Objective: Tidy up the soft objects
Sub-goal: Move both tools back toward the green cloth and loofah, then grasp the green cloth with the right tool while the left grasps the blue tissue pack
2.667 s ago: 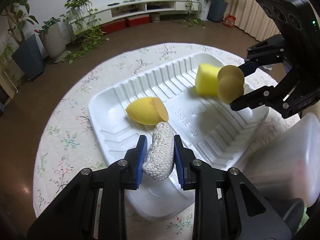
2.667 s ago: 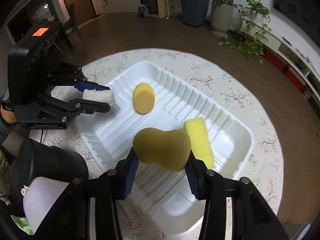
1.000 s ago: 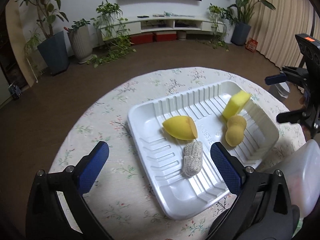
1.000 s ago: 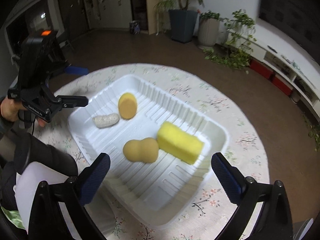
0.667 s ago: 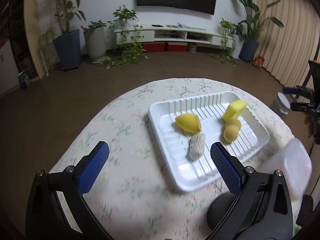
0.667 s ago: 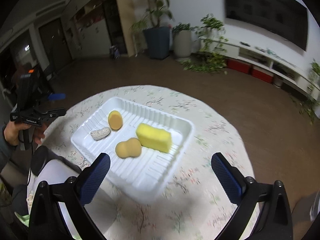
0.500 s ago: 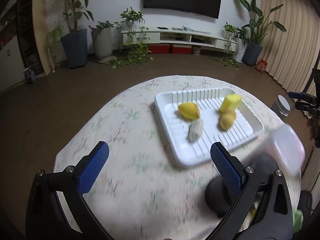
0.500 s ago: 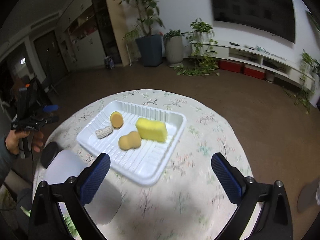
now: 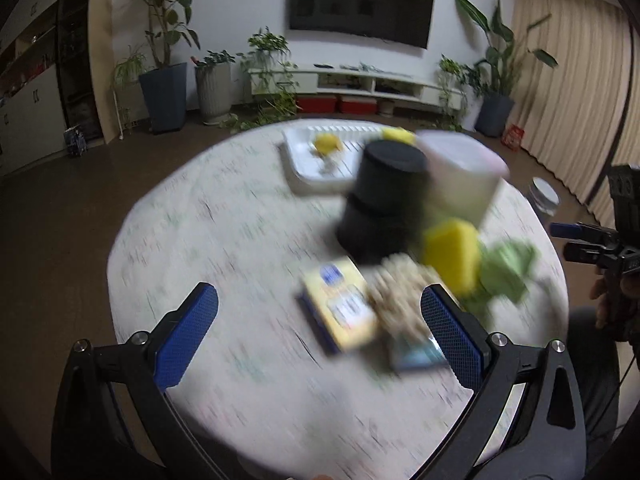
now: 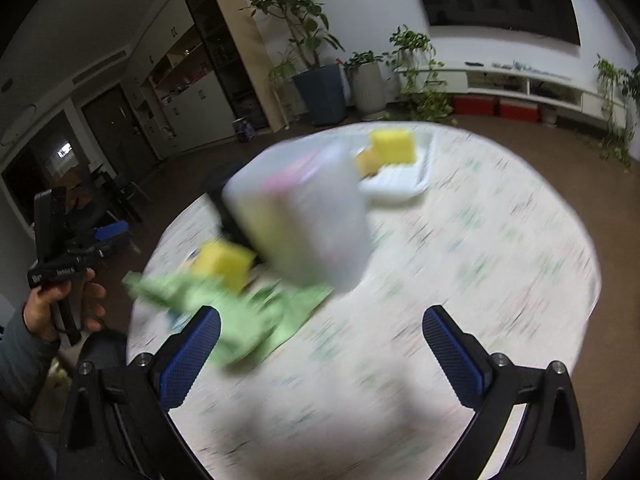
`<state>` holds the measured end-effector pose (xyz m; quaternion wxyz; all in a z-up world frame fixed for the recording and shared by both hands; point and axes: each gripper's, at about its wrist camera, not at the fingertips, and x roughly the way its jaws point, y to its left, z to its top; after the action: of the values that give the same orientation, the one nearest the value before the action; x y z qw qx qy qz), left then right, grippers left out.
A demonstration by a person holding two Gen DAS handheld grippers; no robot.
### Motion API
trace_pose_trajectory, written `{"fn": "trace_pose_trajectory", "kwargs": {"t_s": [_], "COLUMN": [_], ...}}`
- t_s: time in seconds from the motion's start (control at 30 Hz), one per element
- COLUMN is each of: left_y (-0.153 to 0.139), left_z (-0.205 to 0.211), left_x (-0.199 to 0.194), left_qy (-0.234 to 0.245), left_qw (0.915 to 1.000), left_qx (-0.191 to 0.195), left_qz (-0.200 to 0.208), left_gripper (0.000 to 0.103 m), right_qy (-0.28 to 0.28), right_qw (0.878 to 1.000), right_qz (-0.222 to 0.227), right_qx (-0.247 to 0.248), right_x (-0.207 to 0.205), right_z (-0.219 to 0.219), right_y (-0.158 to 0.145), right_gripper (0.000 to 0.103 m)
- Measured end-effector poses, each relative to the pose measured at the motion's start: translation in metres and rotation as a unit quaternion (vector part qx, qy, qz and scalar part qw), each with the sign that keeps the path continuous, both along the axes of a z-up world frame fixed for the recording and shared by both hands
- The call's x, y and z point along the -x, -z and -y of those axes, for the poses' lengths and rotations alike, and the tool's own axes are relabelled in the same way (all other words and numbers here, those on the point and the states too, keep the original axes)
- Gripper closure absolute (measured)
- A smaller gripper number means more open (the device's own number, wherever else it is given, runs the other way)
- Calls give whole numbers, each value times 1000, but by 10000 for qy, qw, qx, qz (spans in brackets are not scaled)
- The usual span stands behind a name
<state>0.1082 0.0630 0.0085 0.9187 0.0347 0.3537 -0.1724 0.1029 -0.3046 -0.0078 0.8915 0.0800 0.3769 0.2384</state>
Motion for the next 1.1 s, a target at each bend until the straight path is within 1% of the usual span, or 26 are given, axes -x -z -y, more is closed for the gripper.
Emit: {"fn": "trace_pose_trajectory", "kwargs": {"t_s": [0.1, 0.2, 0.3, 0.37, 0.43, 0.53, 0.67, 0.73, 0.93, 1.07, 1.1], "left_y": [7, 18, 30, 36, 40, 44, 52, 55, 63, 65, 66], "left_z": [11, 21, 32, 41, 50, 63, 73, 76, 81, 85, 87], "left_x": [29, 43, 47, 49, 50, 49, 44, 42, 34, 28, 27], "left_qy": [-7, -67, -184, -210, -134, -21, 79, 80, 26, 13, 19], "left_qw": [9999, 9996, 9994, 9996, 9998, 9999, 9997, 9995, 9991, 9991, 9990], "left_qx": [117, 263, 273, 135, 18, -111, -183, -215, -257, -210, -220], "left_qz": [56, -5, -129, -112, -123, -63, -156, -203, -342, -378, -397], "left_gripper": [0, 0, 0, 0, 0, 0, 0, 0, 0, 0, 0], "right_qy": [-47, -97, -104, -72, -17, 28, 33, 19, -19, 82, 121], "right_qw": [9999, 9998, 9988, 9965, 9953, 9960, 9960, 9964, 9950, 9962, 9964], "right_qz": [31, 146, 334, 506, 511, 448, 298, 263, 246, 141, 117], "right_qx": [-104, -64, 340, 657, 828, 778, 843, 810, 968, 853, 834], "right_x": [22, 35, 37, 36, 29, 20, 5, -1, -9, -18, -19], "right_z": [-25, -50, -72, -83, -88, -87, -85, -85, -92, -85, -84], "right_y": [7, 12, 14, 17, 21, 26, 35, 37, 44, 47, 48], "right_gripper": [0, 0, 0, 0, 0, 0, 0, 0, 0, 0, 2]}}
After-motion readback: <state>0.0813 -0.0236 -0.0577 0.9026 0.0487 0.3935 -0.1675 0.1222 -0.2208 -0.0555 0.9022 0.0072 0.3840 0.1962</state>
